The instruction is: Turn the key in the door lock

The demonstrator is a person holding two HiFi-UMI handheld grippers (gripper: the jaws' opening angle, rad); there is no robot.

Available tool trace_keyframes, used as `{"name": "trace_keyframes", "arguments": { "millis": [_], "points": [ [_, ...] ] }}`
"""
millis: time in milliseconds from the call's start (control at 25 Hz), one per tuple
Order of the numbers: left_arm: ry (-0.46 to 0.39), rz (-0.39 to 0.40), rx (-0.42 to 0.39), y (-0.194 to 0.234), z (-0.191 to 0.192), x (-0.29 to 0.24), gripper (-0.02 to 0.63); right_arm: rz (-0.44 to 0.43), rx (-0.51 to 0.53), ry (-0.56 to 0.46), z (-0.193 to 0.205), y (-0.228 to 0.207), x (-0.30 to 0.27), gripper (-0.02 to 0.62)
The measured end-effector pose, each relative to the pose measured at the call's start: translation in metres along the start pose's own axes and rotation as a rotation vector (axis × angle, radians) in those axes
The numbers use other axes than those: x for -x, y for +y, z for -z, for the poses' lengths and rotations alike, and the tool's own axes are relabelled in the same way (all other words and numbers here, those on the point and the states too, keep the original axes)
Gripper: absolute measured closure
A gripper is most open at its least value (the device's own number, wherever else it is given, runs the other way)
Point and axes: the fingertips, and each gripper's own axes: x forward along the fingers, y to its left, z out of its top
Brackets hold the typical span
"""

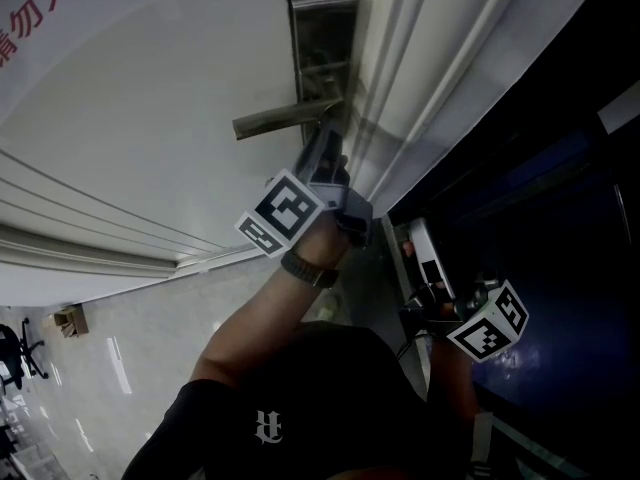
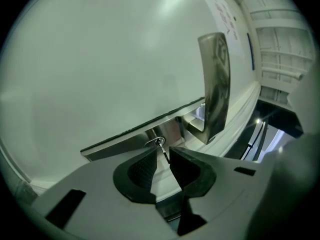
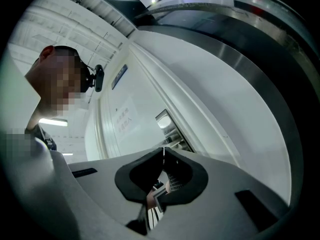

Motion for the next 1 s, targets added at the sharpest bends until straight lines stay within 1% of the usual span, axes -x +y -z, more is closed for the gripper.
{"name": "trace_keyframes", "arguments": {
  "millis": [120, 200, 280, 440, 520, 720, 1000],
  "points": [
    [-0.012, 0.010, 0.046, -0.0017, -0.0008, -0.0005, 0.562, 0.002, -0.002, 0.003, 0.0001, -0.0011, 0.0000, 0.580],
    [-0.016, 0.013, 0.069, -0.0017, -0.0007, -0.0010, 0.571, 0.002, -0.002, 0.006, 0.0004, -0.0015, -0.0003, 0.580],
    [-0.009, 0.002, 0.043, -0.0017, -0.0007, -0.0010, 0.572, 0.002, -0.002, 0.008, 0.0006, -0.0019, -0.0004, 0.580],
    [0.027, -0.064, -0.128, -0.0020, 0.0000, -0.0012, 0.572, 0.000, -0.005, 0.009, 0.0014, -0.0030, -0.0008, 0.580],
    [0.038, -0.090, -0.200, -0.0015, 0.0006, -0.0010, 0.572, -0.003, -0.007, 0.011, 0.0024, -0.0030, -0.0012, 0.580],
    [0.048, -0.121, -0.362, -0.0039, 0.0015, -0.0007, 0.572, 0.000, -0.012, 0.013, 0.0029, -0.0039, -0.0008, 0.580],
    [0.075, -0.175, -0.663, -0.0069, 0.0036, -0.0011, 0.572, -0.006, -0.021, 0.012, 0.0050, -0.0045, -0.0020, 0.580]
  ]
}}
